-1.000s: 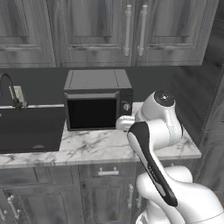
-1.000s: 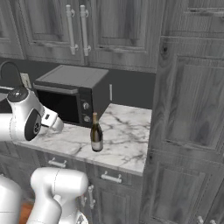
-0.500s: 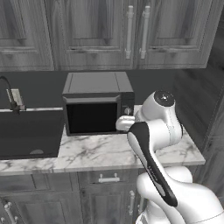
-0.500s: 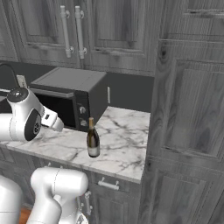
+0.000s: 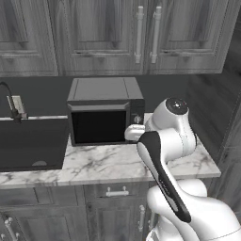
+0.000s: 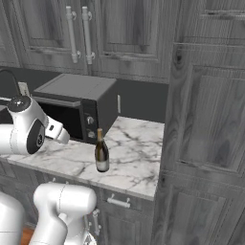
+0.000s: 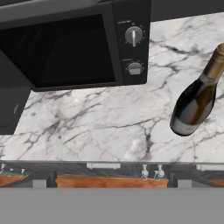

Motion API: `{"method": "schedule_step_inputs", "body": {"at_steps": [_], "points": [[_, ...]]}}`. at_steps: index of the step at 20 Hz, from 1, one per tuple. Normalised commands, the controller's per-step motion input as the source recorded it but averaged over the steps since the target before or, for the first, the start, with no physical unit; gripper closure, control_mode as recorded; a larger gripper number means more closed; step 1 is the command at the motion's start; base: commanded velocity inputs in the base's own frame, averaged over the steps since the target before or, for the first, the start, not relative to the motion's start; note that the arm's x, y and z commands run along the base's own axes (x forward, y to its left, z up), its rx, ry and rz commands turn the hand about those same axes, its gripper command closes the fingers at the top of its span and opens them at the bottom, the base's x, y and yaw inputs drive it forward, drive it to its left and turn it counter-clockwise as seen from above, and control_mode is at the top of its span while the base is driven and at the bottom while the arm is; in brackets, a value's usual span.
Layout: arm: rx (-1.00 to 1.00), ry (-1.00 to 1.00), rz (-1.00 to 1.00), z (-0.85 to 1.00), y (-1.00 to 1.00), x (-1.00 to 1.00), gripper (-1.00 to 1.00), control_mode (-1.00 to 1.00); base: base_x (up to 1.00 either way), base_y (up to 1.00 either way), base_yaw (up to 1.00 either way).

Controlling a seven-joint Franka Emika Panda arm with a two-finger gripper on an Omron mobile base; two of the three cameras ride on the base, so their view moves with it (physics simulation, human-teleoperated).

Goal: There is a wine glass and glass cup on the dining counter. Place the wine bottle next to the wine glass and the juice bottle next to the glass cup.

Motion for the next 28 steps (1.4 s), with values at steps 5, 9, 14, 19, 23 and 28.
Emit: {"method": "schedule_step_inputs", "body": {"at_steps": [5, 9, 14, 19, 23, 28], "points": [[0.00, 0.00, 0.00, 0.00, 0.00, 0.00, -1.00, 1.00, 0.00, 0.00, 0.00], [0.00, 0.00, 0.00, 0.00, 0.00, 0.00, -1.00, 1.00, 0.00, 0.00, 0.00], [0.00, 0.00, 0.00, 0.01, 0.00, -0.09, -1.00, -1.00, -0.03, 0.00, 0.00], [0.00, 0.00, 0.05, 0.13, -0.02, -0.17, -1.00, -1.00, 0.00, 0.00, 0.00], [0.01, 0.00, 0.06, 0.13, -0.11, -0.35, -1.00, -1.00, 0.00, 0.00, 0.00], [0.00, -0.08, -0.02, 0.01, 0.00, -0.29, -1.00, -1.00, 0.00, 0.00, 0.00]]}}
